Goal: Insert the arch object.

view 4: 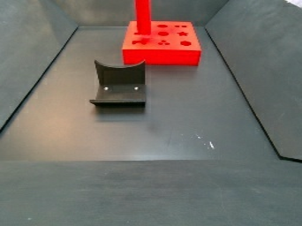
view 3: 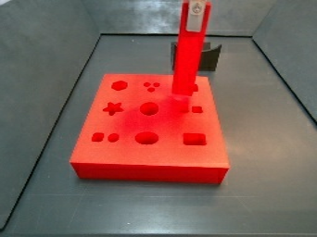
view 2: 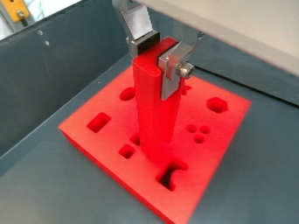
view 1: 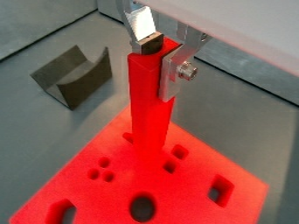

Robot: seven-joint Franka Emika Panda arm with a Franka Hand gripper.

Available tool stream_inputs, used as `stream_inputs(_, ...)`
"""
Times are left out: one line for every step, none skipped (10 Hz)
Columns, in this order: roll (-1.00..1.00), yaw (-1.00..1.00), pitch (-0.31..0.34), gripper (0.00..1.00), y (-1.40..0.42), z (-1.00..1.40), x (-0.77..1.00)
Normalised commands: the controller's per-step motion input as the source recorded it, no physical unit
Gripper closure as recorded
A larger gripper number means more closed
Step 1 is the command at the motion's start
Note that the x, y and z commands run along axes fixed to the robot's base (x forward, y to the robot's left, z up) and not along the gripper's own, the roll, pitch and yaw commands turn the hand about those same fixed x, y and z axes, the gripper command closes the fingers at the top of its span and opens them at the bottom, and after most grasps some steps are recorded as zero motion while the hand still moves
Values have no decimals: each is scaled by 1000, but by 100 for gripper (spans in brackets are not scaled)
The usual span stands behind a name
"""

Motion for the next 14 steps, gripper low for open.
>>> stream_inputs(-269,31,-29,100,637,129,0)
stream_inputs(-307,100,-54,100,543,151,-37)
stream_inputs(-287,0,-56,100,349,211,-114)
stream_inputs(-53,63,-24,100,163,154,0)
stream_inputs(437,0,17,100,0,23,0)
stream_inputs(500,0,76,100,-80,0,0)
stream_inputs(500,160,24,100,-100,0,-100)
stream_inputs(500,297,0,100,-46,0,-194)
stream_inputs(273,417,-33,100,-86,14,-49)
stream_inputs(0,0,10,100,0,0,0)
stream_inputs(0,0,0,100,0,-54,0)
stream_inputs(0,200,0,100,-23,-71,111)
stream_inputs(31,234,0,100,-163,-31,389)
stream_inputs(26,374,17,100,-14,-20,349)
